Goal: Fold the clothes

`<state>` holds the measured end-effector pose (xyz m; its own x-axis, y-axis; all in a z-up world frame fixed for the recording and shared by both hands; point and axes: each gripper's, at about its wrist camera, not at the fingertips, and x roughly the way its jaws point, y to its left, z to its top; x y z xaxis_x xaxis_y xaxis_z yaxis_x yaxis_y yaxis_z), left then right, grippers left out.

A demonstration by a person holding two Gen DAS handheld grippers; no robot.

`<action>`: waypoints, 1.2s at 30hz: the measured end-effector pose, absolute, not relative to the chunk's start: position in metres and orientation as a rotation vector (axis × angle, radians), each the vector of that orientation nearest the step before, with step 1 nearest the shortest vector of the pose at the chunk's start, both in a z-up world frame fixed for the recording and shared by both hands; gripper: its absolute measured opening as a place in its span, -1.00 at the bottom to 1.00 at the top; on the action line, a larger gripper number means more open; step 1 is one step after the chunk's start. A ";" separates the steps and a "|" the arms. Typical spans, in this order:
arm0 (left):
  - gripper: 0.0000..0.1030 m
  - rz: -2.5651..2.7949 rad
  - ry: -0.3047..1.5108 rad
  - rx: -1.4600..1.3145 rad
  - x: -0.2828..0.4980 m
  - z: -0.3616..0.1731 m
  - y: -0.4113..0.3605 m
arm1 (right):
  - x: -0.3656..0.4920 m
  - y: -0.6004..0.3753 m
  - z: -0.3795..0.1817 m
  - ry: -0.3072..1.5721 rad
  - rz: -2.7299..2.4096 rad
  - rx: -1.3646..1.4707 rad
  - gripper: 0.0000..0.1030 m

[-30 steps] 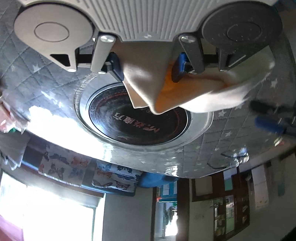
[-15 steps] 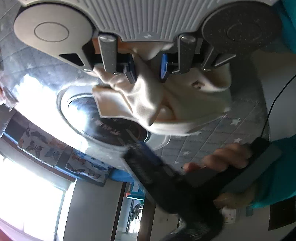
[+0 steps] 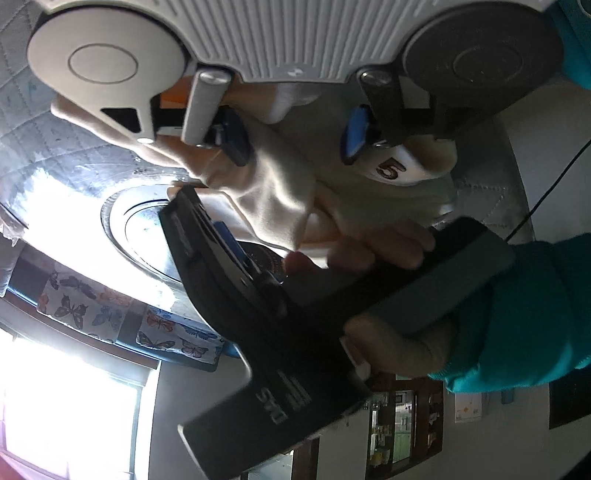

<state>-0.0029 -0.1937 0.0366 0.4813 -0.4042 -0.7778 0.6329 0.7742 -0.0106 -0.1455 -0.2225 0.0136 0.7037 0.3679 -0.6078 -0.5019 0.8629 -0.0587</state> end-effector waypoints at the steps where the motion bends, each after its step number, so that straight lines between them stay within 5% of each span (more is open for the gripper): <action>1: -0.29 -0.637 0.858 0.307 -0.002 0.034 -0.196 | -0.146 -0.222 0.013 0.622 0.492 -0.225 0.34; 3: -0.43 -0.638 0.862 0.310 0.000 0.031 -0.199 | -0.147 -0.219 0.012 0.619 0.500 -0.228 0.54; 9: -0.90 -0.620 0.839 0.304 0.000 0.029 -0.201 | -0.150 -0.214 0.010 0.614 0.513 -0.222 0.72; 14: -0.93 -0.599 0.790 0.167 0.002 0.045 -0.172 | -0.148 -0.217 0.011 0.622 0.535 -0.187 1.00; 29: -0.93 -0.376 0.643 -0.120 -0.021 0.095 -0.024 | -0.153 -0.220 0.038 0.549 0.519 -0.148 1.00; 36: -0.88 -0.363 0.716 -0.137 -0.030 0.084 0.005 | -0.131 -0.219 0.052 0.556 0.450 -0.092 1.00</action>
